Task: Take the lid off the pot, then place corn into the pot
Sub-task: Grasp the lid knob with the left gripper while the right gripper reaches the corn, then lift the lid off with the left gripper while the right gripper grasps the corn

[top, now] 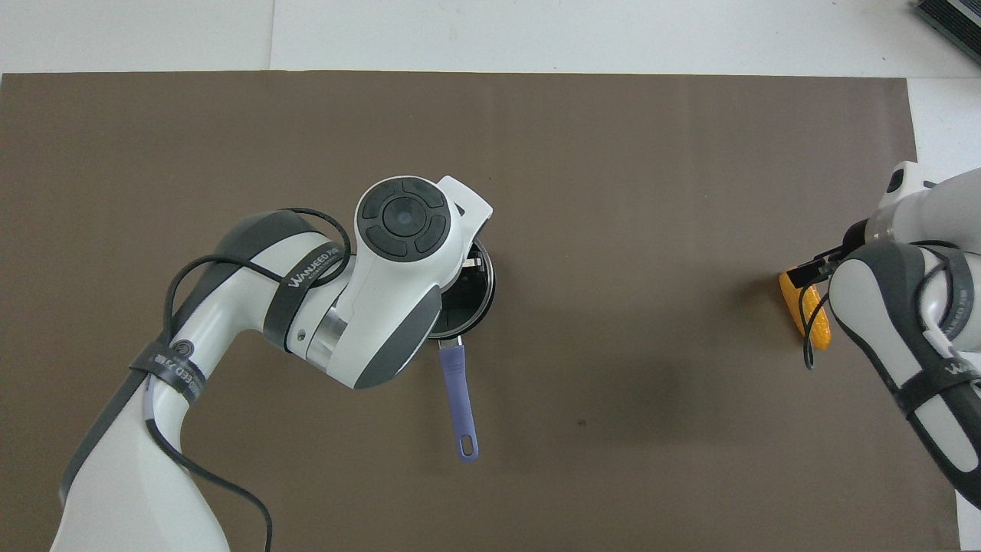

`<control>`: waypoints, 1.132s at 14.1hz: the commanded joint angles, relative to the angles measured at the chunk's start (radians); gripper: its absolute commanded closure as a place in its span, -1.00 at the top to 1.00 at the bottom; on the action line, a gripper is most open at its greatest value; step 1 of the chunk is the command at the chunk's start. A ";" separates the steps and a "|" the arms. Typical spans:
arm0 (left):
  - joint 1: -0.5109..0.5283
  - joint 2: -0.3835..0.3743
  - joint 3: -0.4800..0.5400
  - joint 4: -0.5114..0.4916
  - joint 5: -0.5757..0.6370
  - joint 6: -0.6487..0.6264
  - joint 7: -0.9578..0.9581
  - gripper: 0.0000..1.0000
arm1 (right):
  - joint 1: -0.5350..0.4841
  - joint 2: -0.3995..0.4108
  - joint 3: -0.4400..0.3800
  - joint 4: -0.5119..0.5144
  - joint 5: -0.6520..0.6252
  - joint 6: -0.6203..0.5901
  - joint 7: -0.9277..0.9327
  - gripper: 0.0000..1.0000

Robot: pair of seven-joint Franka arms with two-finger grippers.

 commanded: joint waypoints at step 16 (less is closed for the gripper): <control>0.404 -0.306 0.008 -0.306 0.016 0.046 0.532 -1.00 | -0.013 0.053 0.003 -0.027 -0.002 0.027 0.004 -1.00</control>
